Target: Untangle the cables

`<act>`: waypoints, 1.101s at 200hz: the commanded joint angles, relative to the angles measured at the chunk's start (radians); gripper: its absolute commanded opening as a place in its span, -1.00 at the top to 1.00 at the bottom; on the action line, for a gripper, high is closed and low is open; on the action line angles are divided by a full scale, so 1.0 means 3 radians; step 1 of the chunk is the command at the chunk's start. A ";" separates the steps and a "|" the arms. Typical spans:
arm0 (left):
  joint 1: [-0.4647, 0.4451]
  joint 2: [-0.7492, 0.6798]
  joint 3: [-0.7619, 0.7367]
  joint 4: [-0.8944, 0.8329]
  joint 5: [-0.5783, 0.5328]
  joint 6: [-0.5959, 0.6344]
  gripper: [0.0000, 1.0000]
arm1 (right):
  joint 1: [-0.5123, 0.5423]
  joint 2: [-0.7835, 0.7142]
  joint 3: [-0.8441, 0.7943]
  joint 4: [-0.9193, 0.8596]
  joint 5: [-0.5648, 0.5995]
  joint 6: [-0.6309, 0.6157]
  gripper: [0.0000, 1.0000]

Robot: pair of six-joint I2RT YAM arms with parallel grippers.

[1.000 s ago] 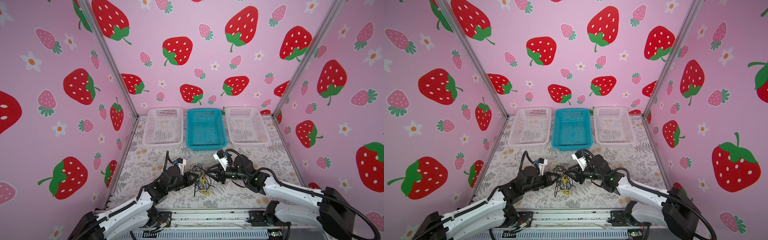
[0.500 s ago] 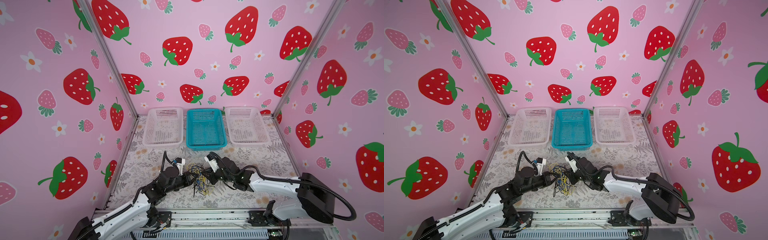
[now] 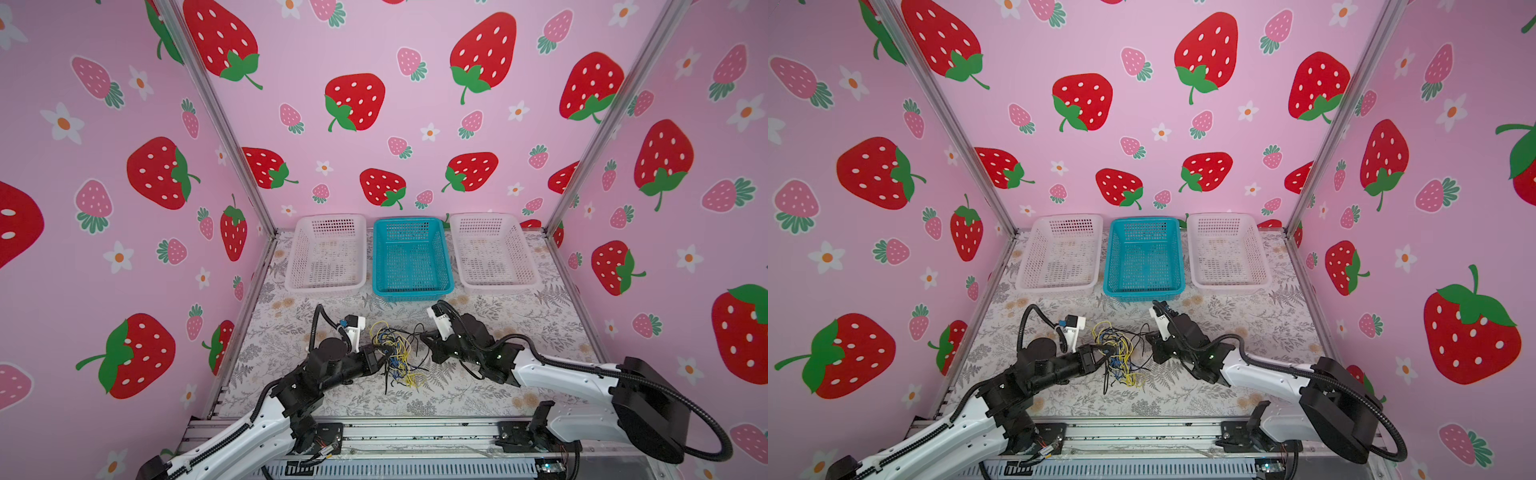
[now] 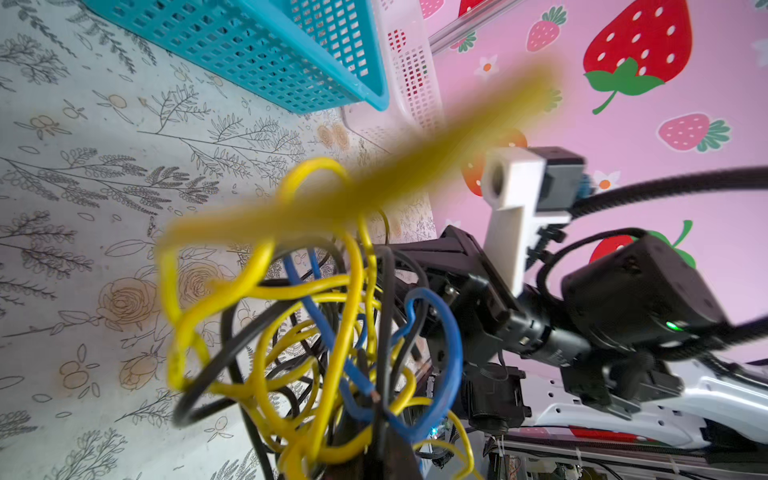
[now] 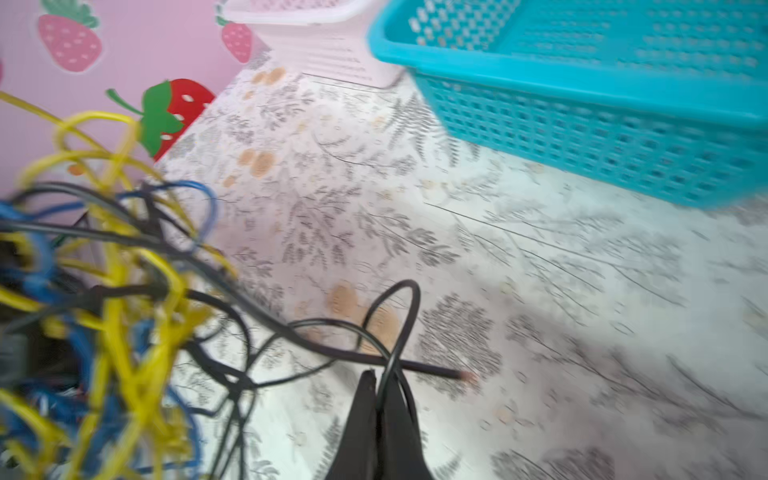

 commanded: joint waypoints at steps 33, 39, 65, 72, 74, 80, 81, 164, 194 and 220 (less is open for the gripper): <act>-0.0014 -0.0079 -0.0083 -0.0050 -0.0026 0.0024 1.00 | -0.0582 -0.0583 -0.0242 -0.0402 -0.0219 -0.0113 1.00; -0.0014 -0.0070 -0.0083 -0.0054 -0.0030 0.0029 1.00 | -0.0615 -0.0623 -0.0235 -0.0442 -0.0262 -0.0161 1.00; -0.0015 0.0000 -0.0072 -0.0038 -0.0037 0.0040 1.00 | -0.0631 -0.0837 -0.0134 -0.0663 -0.0490 -0.0425 0.97; -0.0019 0.0034 -0.0064 -0.0006 -0.0027 0.0036 1.00 | -0.0635 -0.0883 -0.0125 -0.0628 -0.0666 -0.0413 0.86; -0.0015 0.0045 -0.0065 0.0002 -0.0026 0.0031 1.00 | -0.0633 -0.0894 -0.0131 -0.0613 -0.0733 -0.0405 0.82; -0.0014 0.0084 -0.0061 0.0027 -0.0018 0.0040 1.00 | -0.0624 -0.0923 -0.0130 -0.0567 -0.0883 -0.0375 0.66; -0.0017 0.0088 -0.0061 0.0034 -0.0017 0.0040 1.00 | -0.0622 -0.0926 -0.0125 -0.0563 -0.0908 -0.0370 0.62; -0.0019 0.0584 0.0127 0.0421 0.0106 0.0122 1.00 | 0.0132 -0.0727 0.0383 -0.0491 -0.1016 -0.0194 0.17; -0.0022 0.0563 0.0110 0.0532 0.0097 0.0097 1.00 | 0.0184 -0.0417 0.0258 -0.0165 -0.0895 0.0188 0.39; -0.0034 0.0472 0.0044 0.0555 0.0045 0.0058 1.00 | 0.0224 -0.0239 0.0124 0.0166 -0.0951 0.0512 0.46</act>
